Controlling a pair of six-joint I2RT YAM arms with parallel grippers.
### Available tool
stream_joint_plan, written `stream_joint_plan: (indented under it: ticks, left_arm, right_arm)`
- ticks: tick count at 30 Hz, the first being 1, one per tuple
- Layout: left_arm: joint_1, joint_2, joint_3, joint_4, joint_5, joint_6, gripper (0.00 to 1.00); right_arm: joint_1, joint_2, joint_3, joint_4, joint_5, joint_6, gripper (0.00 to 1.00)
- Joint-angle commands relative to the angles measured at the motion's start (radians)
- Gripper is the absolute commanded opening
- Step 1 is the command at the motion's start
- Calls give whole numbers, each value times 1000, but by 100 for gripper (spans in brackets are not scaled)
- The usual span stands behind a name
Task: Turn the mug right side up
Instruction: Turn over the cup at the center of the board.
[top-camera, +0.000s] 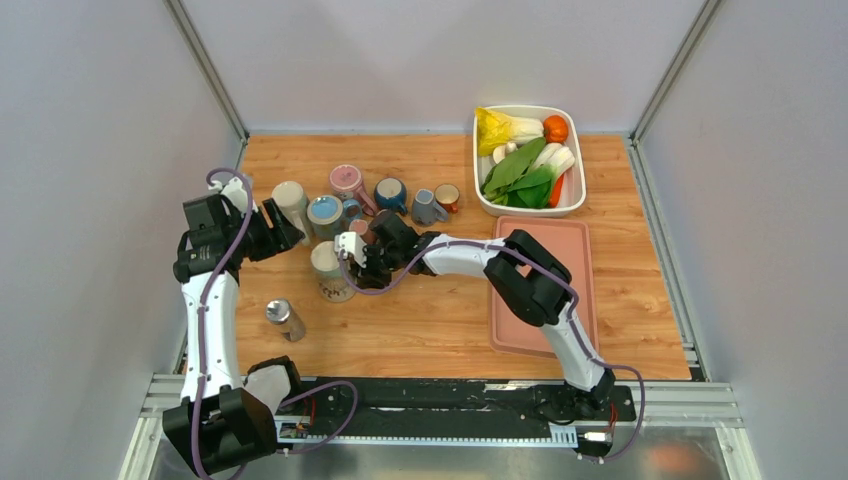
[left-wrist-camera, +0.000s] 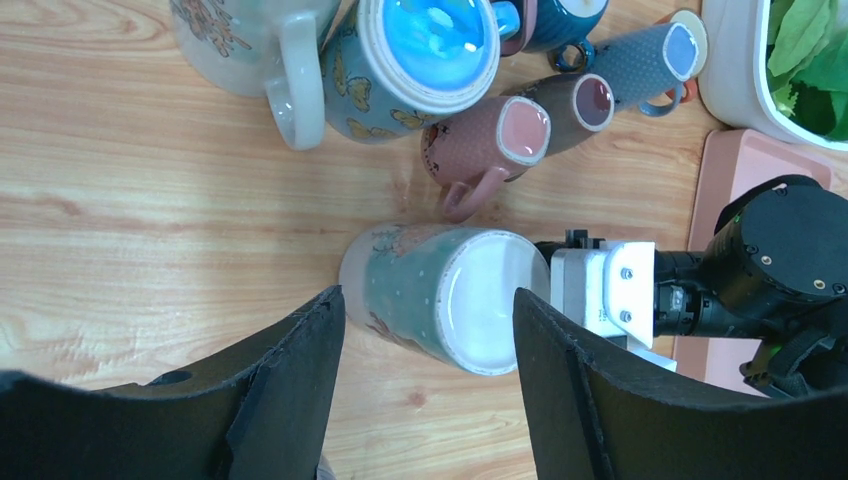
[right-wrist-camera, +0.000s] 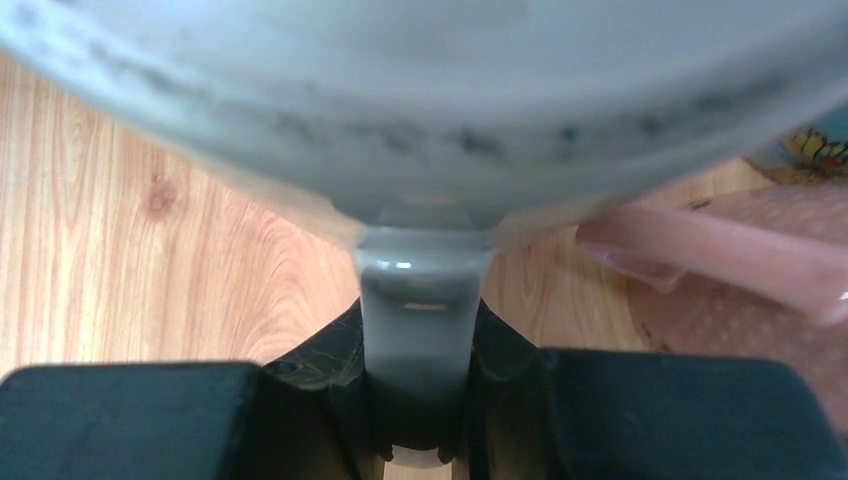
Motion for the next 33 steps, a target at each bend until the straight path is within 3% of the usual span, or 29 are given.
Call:
stream_joint_plan:
  ticks: [1,9,13,17,22,27,28,32,33]
  left_arm:
    - [-3,2,68,12,31,56,70]
    - [-51,42,102,66,84,141,70]
    - [-112,48,117,150,99,213,70]
    - [-230,64,179,237,75,381,71]
    - [-387,62,199,307,25,634,72]
    - [-558,-36,-21,641,-24,832,74]
    - [-588,-49,-57,697,-40,930,74]
    - [-762,-83,-352,1242,-181,1212,77]
    - [-793,-63,-395,1284,-194,1233,78]
  right_arm:
    - [-16,-126,-98,-26,-78,-24,0]
    - [-78,-354,-233,-170,-156,-87,0]
    - [-174,-472,-265,-246,-164,-59,0]
    - [-316,-515,-209,-326,-244,20,0]
    - [-480,-434,-26,-373,-472,263,0]
    - [-565,-376,-2,-279,-736,524,0]
    - [-575,-367,-2,-243,-793,578,0]
    - [-590,-356,-73,63,-958,950,0]
    - [-591,-354,-89,130,-985,1018,0]
